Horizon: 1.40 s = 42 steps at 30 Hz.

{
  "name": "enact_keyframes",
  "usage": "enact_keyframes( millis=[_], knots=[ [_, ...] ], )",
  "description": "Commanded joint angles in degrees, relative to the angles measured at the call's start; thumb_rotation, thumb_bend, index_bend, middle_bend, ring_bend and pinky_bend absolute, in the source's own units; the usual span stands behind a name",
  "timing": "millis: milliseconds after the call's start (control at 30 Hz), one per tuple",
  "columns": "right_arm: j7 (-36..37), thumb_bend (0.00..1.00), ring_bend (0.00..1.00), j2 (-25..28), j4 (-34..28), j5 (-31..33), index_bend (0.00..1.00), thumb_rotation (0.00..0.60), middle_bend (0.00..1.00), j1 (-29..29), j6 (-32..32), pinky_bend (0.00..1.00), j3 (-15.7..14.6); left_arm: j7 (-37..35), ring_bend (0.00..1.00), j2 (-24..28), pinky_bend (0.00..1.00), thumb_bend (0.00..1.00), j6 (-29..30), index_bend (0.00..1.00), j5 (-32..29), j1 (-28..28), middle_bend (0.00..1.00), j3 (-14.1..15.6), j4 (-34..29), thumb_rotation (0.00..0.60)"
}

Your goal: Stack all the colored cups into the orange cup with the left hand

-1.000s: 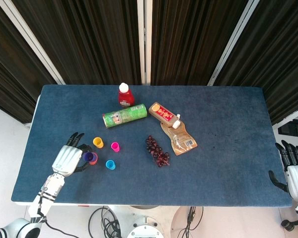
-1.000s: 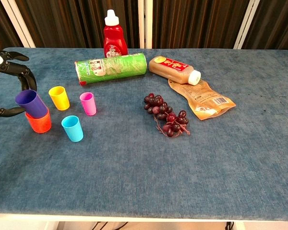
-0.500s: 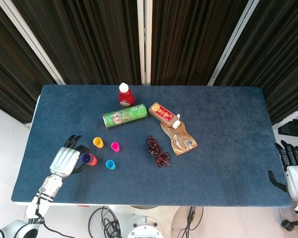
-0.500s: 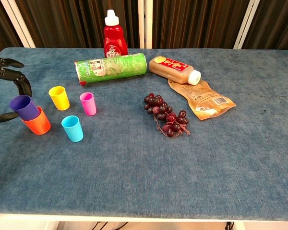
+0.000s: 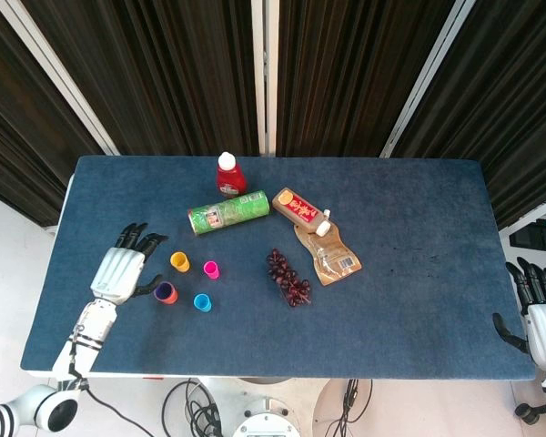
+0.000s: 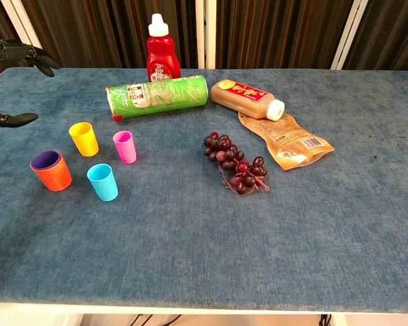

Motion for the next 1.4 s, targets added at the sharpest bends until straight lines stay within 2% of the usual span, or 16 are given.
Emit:
enact_keyframes(
  millis=[33,167,433,833,1167,1400],
  knots=[
    [-0.16,0.29,0.0,-0.01,-0.28,-0.16,0.0,0.6,0.0,-0.03,0.06,0.0,-0.08,0.62,0.02,-1.45,0.07,0.28,-4.85,0.2,-3.26,-3.6,0.22,-1.91,1.91,0.6],
    [0.24,0.29,0.0,0.25,-0.75,-0.61,0.0,0.6,0.0,-0.3,0.5,0.0,-0.31,2.52,0.02,-2.99,0.11,0.27,-11.26,0.21,-7.17,-7.3,0.23,-2.29,4.69,0.6],
    [0.85,0.29,0.0,0.71,-0.75,-0.16,0.0,0.6,0.0,-0.48,0.62,0.0,-0.08,5.23,0.02,-5.37,0.1,0.26,-15.62,0.28,-12.81,-10.59,0.29,-2.41,8.17,0.6],
    [0.91,0.29,0.0,0.29,-0.28,0.5,0.0,0.6,0.0,0.23,-0.92,0.0,0.1,7.09,0.07,-7.68,0.11,0.26,-15.45,0.36,-16.78,-11.58,0.37,-1.31,12.08,0.6],
    [0.7,0.29,0.0,0.12,-0.64,0.75,0.0,0.6,0.0,0.4,-1.31,0.0,0.16,5.64,0.12,-9.38,0.12,0.26,-14.5,0.44,-16.52,-11.76,0.45,-0.81,14.02,0.6],
    [0.73,0.29,0.0,0.24,-0.54,1.14,0.0,0.6,0.0,0.31,-1.23,0.0,0.34,4.46,0.13,-7.97,0.13,0.27,-11.34,0.46,-15.1,-11.06,0.47,-1.42,11.02,0.6]
  ],
)
